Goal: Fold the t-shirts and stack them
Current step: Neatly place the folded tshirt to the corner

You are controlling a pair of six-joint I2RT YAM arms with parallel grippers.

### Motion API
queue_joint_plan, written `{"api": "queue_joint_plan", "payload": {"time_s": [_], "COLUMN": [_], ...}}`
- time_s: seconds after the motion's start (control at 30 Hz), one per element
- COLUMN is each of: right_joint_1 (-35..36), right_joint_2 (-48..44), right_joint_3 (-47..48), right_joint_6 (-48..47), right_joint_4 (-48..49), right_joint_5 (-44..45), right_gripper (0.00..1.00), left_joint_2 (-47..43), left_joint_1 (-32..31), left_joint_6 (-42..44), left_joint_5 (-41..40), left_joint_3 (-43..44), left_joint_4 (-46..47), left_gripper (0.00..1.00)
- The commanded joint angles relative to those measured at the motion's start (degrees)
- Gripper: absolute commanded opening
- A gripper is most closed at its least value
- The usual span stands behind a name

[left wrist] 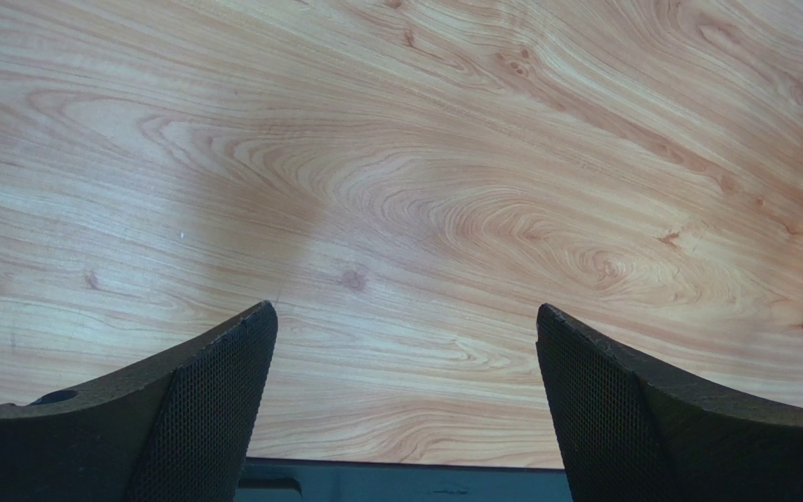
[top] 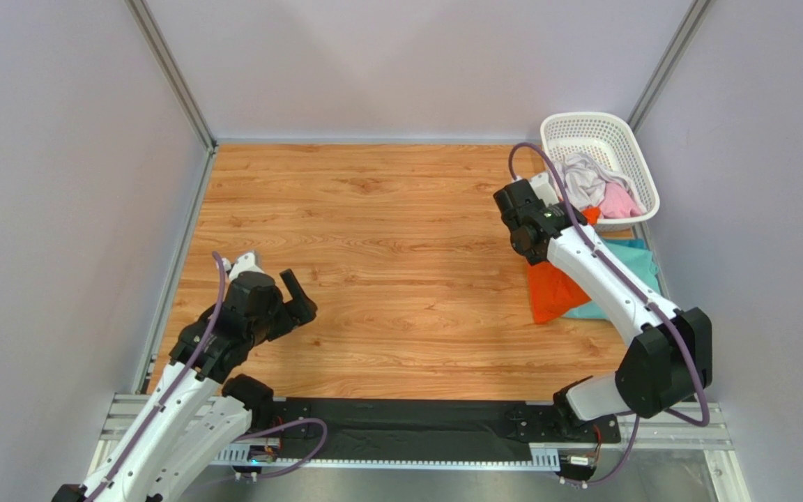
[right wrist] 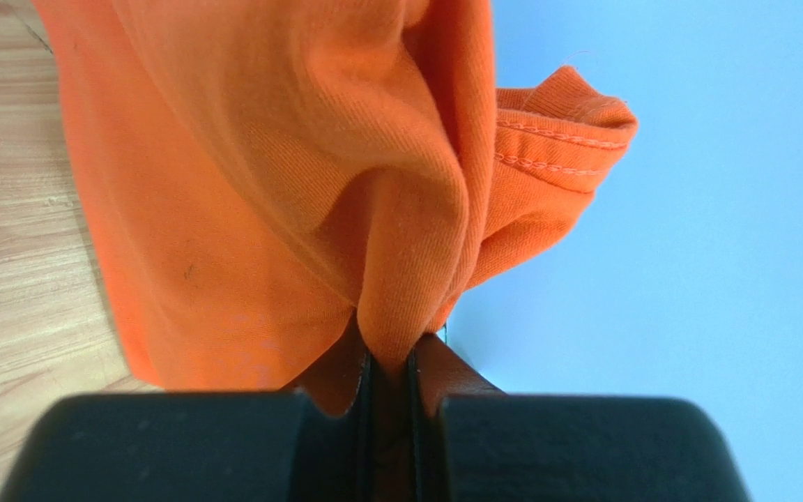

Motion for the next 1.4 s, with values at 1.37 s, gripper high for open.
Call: {"api": "queue_joint_plan", "payload": {"time_s": [1.37], "right_joint_1": [-34.04], "right_joint_2": [6.75], "right_joint_3": [0.05], "right_joint_6": [-0.16], "right_joint_4": [16.15], "right_joint_5": [-11.38], "right_gripper": [0.0], "left_joint_2": [-3.09], "left_joint_1": [0.18], "left_joint_6": [-0.18], "left_joint_5": [0.01], "left_joint_3": [-1.02], "left_joint_4": [1.13], "left_gripper": [1.0]}}
